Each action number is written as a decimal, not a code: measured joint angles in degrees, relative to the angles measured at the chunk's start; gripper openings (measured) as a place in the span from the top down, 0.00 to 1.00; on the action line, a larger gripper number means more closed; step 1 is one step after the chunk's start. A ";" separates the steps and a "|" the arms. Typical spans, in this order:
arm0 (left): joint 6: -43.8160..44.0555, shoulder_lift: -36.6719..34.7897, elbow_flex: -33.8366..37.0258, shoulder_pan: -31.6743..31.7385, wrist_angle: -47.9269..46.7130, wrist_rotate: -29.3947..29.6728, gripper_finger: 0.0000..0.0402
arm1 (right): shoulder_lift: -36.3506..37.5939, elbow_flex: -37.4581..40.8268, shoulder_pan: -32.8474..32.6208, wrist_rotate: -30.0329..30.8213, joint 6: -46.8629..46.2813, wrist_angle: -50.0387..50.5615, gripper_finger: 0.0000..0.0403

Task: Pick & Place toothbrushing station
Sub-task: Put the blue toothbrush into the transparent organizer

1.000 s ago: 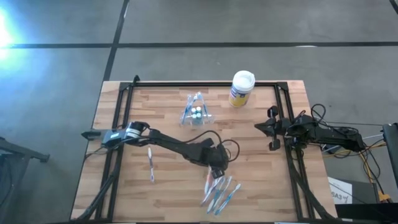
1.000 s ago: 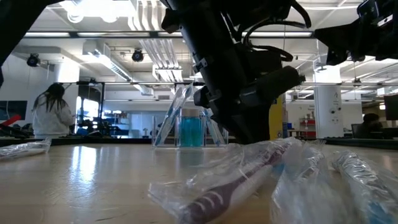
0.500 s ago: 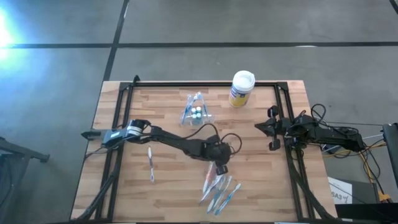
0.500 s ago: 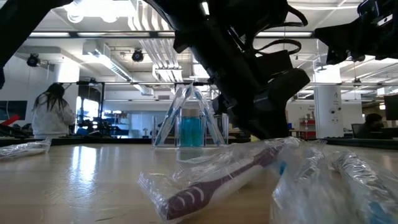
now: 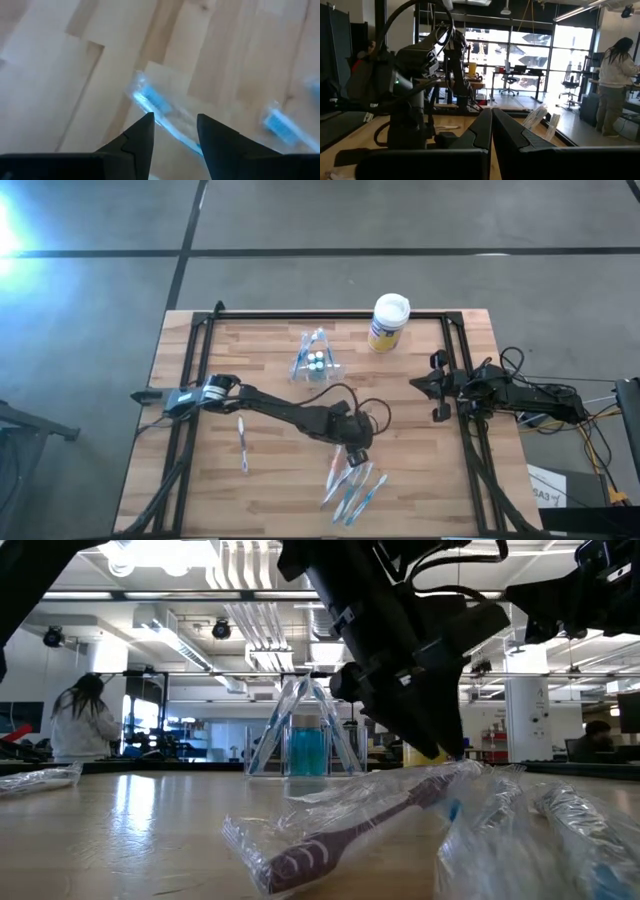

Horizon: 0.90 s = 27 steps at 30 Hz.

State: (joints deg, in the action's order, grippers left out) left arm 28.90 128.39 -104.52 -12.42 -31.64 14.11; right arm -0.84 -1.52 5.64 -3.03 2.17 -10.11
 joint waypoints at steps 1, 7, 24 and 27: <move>0.60 0.16 0.04 -0.09 0.16 -0.01 0.62 | 0.00 0.00 -0.01 0.00 -0.06 0.00 0.98; 2.21 0.33 1.60 -0.06 0.29 -0.93 0.62 | -0.02 0.00 -0.01 0.00 -0.26 0.00 0.98; -2.84 0.33 7.53 2.26 8.17 -1.28 0.62 | 0.00 0.02 0.01 0.02 -0.10 -0.07 0.98; -5.05 0.38 7.01 3.16 7.83 0.76 0.62 | 0.00 0.02 0.01 0.02 -0.06 -0.08 0.98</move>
State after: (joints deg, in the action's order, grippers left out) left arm 23.86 128.77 -97.51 -9.26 -23.81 14.87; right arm -0.84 -1.50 5.65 -3.01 2.11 -10.19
